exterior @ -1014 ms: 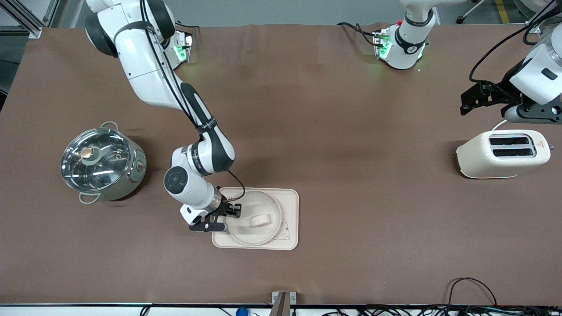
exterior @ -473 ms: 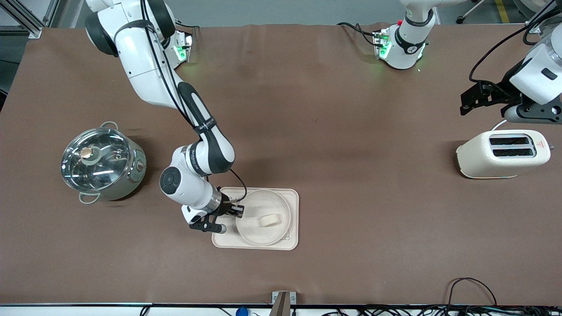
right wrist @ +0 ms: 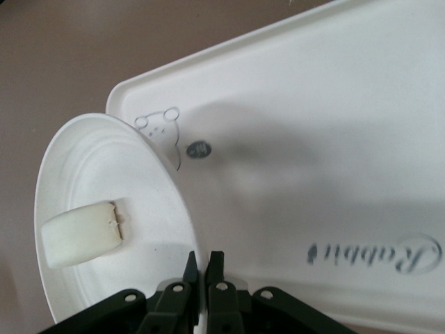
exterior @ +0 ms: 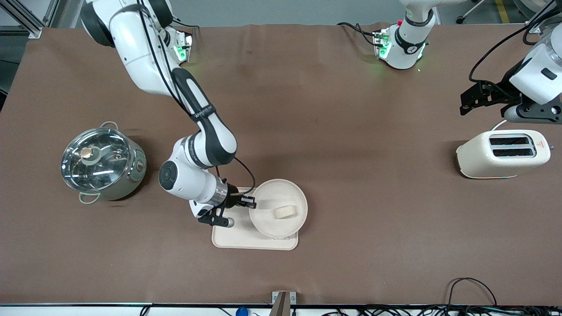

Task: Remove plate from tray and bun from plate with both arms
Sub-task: 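Lift the bowl off the tray while the left gripper reaches over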

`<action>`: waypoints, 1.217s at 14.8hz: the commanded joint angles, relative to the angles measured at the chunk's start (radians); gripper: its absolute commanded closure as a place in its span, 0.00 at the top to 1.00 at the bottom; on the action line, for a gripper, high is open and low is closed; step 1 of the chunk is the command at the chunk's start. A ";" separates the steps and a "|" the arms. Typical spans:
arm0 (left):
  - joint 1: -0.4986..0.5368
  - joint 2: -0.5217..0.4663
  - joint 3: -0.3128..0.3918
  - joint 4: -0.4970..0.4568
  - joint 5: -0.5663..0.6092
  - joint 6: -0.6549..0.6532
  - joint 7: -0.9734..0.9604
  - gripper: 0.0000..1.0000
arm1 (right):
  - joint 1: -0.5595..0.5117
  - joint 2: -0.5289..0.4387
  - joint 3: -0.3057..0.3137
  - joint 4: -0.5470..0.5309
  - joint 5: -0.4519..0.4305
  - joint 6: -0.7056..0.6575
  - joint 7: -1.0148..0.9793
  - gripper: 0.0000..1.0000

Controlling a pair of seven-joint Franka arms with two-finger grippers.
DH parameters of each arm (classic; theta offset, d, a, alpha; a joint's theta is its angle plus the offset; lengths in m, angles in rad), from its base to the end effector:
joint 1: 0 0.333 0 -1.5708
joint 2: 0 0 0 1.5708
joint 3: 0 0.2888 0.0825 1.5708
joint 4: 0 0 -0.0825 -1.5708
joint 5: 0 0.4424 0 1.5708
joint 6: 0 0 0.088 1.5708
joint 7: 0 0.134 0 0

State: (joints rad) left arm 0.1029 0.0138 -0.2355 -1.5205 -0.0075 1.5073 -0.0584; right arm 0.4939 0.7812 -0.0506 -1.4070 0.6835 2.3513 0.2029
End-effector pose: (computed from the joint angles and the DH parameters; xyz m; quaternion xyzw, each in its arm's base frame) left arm 0.6044 -0.0808 0.5831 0.9992 -0.0373 -0.0138 0.0041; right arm 0.6958 0.3603 0.1791 -0.9630 0.0924 0.0013 0.2531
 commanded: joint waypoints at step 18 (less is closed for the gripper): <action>-0.051 0.067 -0.008 0.010 -0.011 0.017 -0.007 1.00 | 0.054 -0.523 0.095 -1.039 0.557 0.250 -0.922 0.00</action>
State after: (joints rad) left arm 0.0747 0.0568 -0.2388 -1.5210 -0.0076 1.5103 -0.0586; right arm 0.5273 0.3641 0.0438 -2.3396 1.1976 2.6024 -0.6924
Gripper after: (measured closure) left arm 0.000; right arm 0.934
